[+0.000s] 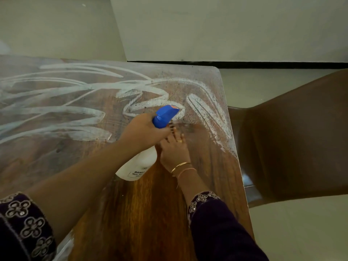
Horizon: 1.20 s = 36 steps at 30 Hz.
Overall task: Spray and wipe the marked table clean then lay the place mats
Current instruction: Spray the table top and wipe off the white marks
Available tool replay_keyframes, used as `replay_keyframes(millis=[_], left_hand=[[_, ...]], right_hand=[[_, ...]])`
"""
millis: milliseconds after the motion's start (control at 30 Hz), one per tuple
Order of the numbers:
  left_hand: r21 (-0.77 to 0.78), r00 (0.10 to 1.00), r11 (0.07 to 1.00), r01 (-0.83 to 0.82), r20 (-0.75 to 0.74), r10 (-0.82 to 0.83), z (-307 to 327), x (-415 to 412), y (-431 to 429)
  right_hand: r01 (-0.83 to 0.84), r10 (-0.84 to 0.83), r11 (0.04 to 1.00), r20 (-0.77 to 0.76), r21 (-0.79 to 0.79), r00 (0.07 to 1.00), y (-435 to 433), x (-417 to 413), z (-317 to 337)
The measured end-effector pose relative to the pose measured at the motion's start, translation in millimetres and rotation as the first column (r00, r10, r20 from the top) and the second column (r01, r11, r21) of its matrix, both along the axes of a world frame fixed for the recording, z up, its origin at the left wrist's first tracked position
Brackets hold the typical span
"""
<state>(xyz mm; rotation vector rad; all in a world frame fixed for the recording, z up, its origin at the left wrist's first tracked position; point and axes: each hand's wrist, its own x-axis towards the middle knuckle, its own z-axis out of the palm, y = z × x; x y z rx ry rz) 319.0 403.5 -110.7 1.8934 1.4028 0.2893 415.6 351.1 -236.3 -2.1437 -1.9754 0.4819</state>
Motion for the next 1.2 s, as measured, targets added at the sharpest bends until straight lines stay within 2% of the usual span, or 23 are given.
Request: replay_keyframes(millis=[33, 100, 200, 267, 333, 367, 400, 467, 500, 567, 667, 767, 900, 1000, 1100, 1200], left_hand=[[0.018, 1.000, 1.000, 0.007, -0.011, -0.007, -0.3, 1.5, 2.3], [0.029, 1.000, 1.000, 0.009, -0.012, -0.009, -2.8, 2.5, 8.0], [0.012, 1.000, 1.000, -0.004, -0.007, 0.004, -8.5, 0.3, 15.2], [-0.003, 1.000, 1.000, 0.001, -0.004, -0.001, -11.3, -1.0, 17.5], [-0.009, 1.000, 1.000, 0.019, 0.001, -0.019, -13.4, -2.7, 18.6], [-0.009, 1.000, 1.000, 0.024, 0.001, -0.024, -14.8, -3.4, 19.2], [-0.005, 1.000, 1.000, 0.023, 0.001, -0.022, -15.5, -3.5, 19.5], [-0.001, 1.000, 1.000, 0.006, 0.002, -0.006, -17.2, -2.6, 20.5], [0.003, 1.000, 1.000, 0.001, 0.001, -0.001, -17.9, -1.1, 21.1], [0.006, 1.000, 1.000, -0.002, 0.001, 0.002, -18.2, 1.2, 22.6], [0.007, 1.000, 1.000, 0.011, -0.014, -0.011, -18.6, 4.9, 24.3], [0.011, 0.999, 0.999, 0.036, -0.027, -0.035, -21.1, 8.1, 23.4], [-0.012, 0.997, 0.997, 0.079, -0.023, -0.080, -27.4, 11.6, 23.2], [-0.042, 0.995, 0.994, 0.097, 0.000, -0.097, -30.3, 15.2, 21.4], [-0.058, 0.995, 0.993, 0.105, 0.012, -0.104, -33.1, 19.1, 22.7], [-0.050, 0.993, 0.992, 0.116, 0.007, -0.116, -33.3, 27.0, 26.4]], right_hand=[[-0.086, 0.086, 0.996, -0.004, -0.005, 0.996, -0.2, 0.3, 0.3], [-0.070, 0.070, 0.997, 0.025, -0.027, 0.997, 2.7, 23.6, 0.7], [0.246, -0.245, 0.969, 0.083, -0.004, 0.966, 2.6, 77.3, -1.4], [0.478, -0.473, 0.875, 0.082, -0.077, 0.878, 3.8, 100.5, 2.6], [0.590, -0.584, 0.799, 0.081, -0.116, 0.807, 12.6, 92.6, 3.9], [0.557, -0.551, 0.826, 0.082, -0.089, 0.830, 18.1, 78.4, 5.6], [0.450, -0.446, 0.892, 0.075, -0.040, 0.892, 22.3, 59.3, 5.4], [0.106, -0.107, 0.994, 0.019, 0.038, 0.994, 24.7, 19.1, -1.2], [-0.025, 0.026, 0.999, -0.015, 0.033, 1.000, 22.1, 4.5, -1.9], [-0.111, 0.111, 0.994, -0.021, -0.001, 0.994, 26.8, 6.8, -7.5], [0.075, -0.074, 0.997, 0.045, -0.024, 0.996, 37.9, 57.0, -4.7], [0.313, -0.307, 0.946, 0.070, -0.091, 0.949, 31.8, 111.8, 0.3], [0.433, -0.434, 0.898, 0.004, -0.078, 0.901, -4.9, 126.3, -1.1], [0.585, -0.589, 0.804, -0.011, -0.104, 0.808, -57.8, 118.6, 1.1], [0.636, -0.637, 0.760, 0.041, -0.133, 0.770, -90.7, 103.5, 3.8], [0.602, -0.601, 0.790, 0.050, -0.118, 0.798, -68.2, 108.2, 5.3]])
